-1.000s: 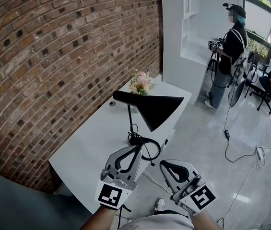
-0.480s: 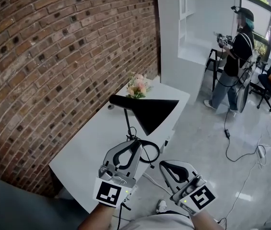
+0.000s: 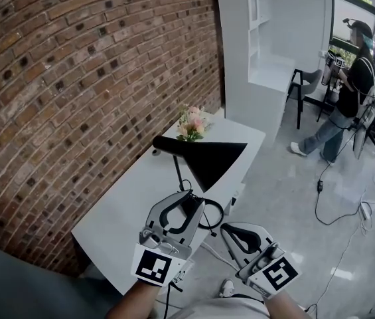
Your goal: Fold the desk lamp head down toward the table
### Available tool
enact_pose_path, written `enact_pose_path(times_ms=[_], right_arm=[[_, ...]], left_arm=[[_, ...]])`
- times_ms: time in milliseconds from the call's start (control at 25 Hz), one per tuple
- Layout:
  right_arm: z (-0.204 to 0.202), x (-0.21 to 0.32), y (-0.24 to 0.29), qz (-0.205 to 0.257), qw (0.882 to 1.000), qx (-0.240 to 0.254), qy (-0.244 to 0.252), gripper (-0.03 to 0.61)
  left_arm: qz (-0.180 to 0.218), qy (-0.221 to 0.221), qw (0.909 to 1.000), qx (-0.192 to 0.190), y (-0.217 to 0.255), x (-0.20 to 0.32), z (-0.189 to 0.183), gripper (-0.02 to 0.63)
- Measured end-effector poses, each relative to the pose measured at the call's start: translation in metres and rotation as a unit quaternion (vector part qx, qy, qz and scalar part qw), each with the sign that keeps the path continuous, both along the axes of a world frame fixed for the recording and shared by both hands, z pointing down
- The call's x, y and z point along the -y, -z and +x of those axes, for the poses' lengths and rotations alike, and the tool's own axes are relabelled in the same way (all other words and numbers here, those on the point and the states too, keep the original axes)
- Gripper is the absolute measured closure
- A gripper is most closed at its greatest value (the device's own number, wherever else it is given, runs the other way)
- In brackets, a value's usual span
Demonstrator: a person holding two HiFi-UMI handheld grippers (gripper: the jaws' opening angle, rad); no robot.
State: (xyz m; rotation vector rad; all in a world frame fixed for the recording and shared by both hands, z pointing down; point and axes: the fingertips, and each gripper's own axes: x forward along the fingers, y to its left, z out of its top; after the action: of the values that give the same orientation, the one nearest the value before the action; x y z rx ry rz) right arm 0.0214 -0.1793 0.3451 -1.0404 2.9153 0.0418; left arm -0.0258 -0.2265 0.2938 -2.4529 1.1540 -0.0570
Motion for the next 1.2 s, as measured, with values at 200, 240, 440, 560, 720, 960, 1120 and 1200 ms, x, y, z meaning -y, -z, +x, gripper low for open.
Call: enact_pose_path(times_ms=[200,240,440,560,720,960,1120,1200], right_arm=[[0.0,0.001,-0.001,-0.002,1.0,0.001,0.002,0.56],[0.001,0.001,-0.002,-0.002,1.0,0.001,0.002,0.56],[0.004,0.004,-0.002,-0.003,1.0,0.003,-0.002,0.56],[0.007,0.003,-0.002,-0.002,1.0,0.005,-0.004,0.56],[0.01,0.004,-0.001,-0.001,1.0,0.007,-0.006,0.56],[0.011,0.004,0.0,0.001,1.0,0.008,-0.001,0.56],[0.013,0.004,-0.001,-0.002,1.0,0.007,0.001,0.56],[0.013,0.004,-0.002,-0.002,1.0,0.006,0.002,0.56]], left_arm=[[0.005,-0.005,1.0,-0.003,0.009,0.003,0.004,0.521],[0.007,-0.006,1.0,0.001,0.01,0.004,0.004,0.515],[0.007,-0.013,0.9999,-0.003,0.014,0.008,0.008,0.502],[0.007,-0.018,0.9998,0.002,0.016,0.009,0.012,0.487],[0.008,-0.025,0.9996,0.005,0.02,0.009,0.016,0.465],[0.009,-0.027,0.9996,0.004,0.023,0.013,0.02,0.448],[0.012,-0.032,0.9993,0.015,0.026,0.016,0.025,0.439],[0.017,-0.034,0.9991,0.021,0.027,0.017,0.025,0.434]])
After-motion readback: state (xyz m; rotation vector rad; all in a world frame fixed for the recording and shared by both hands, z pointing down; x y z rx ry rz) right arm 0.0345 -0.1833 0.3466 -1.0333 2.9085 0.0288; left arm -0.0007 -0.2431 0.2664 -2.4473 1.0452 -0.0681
